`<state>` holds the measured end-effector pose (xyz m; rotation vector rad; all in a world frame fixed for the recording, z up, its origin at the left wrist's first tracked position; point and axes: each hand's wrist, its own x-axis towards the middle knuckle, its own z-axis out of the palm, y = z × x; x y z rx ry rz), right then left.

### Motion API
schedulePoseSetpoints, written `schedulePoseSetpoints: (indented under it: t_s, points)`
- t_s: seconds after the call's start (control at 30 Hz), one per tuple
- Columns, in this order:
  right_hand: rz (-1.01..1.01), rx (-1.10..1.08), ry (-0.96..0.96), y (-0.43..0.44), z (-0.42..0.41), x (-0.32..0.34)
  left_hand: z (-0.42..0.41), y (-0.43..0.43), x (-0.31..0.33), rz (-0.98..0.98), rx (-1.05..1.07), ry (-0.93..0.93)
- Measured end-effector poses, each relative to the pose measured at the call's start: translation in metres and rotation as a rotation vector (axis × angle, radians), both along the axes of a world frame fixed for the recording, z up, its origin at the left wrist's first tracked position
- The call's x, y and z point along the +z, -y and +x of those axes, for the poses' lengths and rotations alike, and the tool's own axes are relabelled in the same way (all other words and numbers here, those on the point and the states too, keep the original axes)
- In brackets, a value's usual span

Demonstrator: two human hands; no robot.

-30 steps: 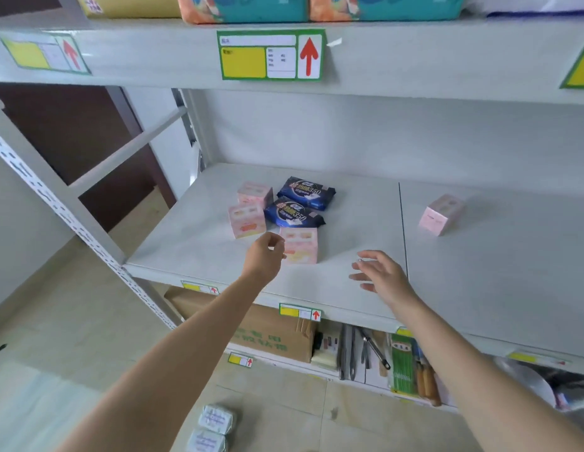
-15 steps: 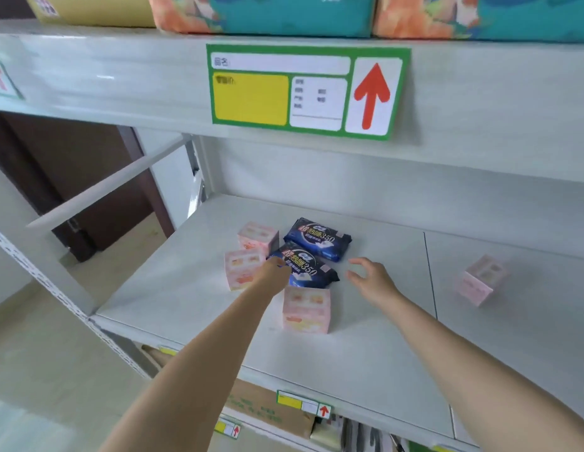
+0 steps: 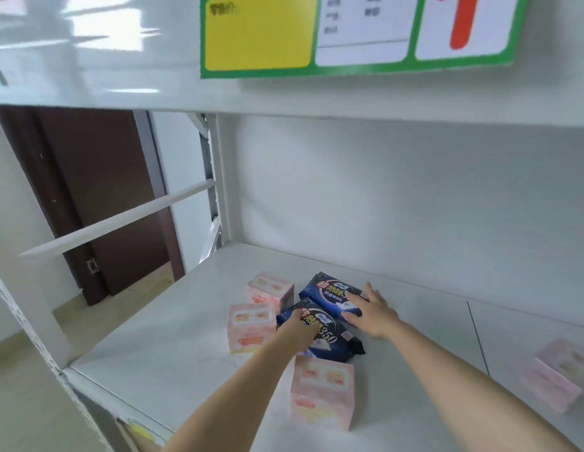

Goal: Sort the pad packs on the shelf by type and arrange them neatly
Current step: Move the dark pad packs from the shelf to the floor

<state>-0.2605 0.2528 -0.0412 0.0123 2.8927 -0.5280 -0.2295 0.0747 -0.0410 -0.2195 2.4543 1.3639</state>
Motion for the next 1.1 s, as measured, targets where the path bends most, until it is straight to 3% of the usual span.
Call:
schedulePoseSetpoints:
  t_s: [0.13, 0.23, 0.33, 0.5, 0.67, 0.9, 1.1]
  points:
    - [-0.264, -0.230, -0.050, 0.002, -0.011, -0.020, -0.007, -0.004, -0.008, 0.099, 0.088, 0.027]
    - [-0.114, -0.304, -0.054, 0.002, -0.012, -0.028, -0.014, -0.006, -0.007, 0.213, 0.211, 0.071]
    - [-0.116, -0.375, -0.054, 0.002, -0.015, -0.029, -0.016, -0.008, -0.002, 0.397, 0.285, 0.140]
    - [-0.230, -0.385, -0.075, -0.001, -0.016, -0.026, -0.018, -0.016, 0.002, 0.340, 0.173, 0.107]
    - [-0.490, -0.480, -0.194, -0.008, -0.013, -0.029, -0.018, -0.017, 0.003, 0.407, 0.142, 0.087]
    - [-0.759, -0.575, -0.266, -0.006, 0.003, -0.010, -0.002, -0.018, 0.019, 0.296, 0.183, -0.117]
    - [-1.287, -0.616, -0.244, -0.003, 0.029, 0.036, 0.019, -0.007, 0.064, 0.426, 0.246, -0.211]
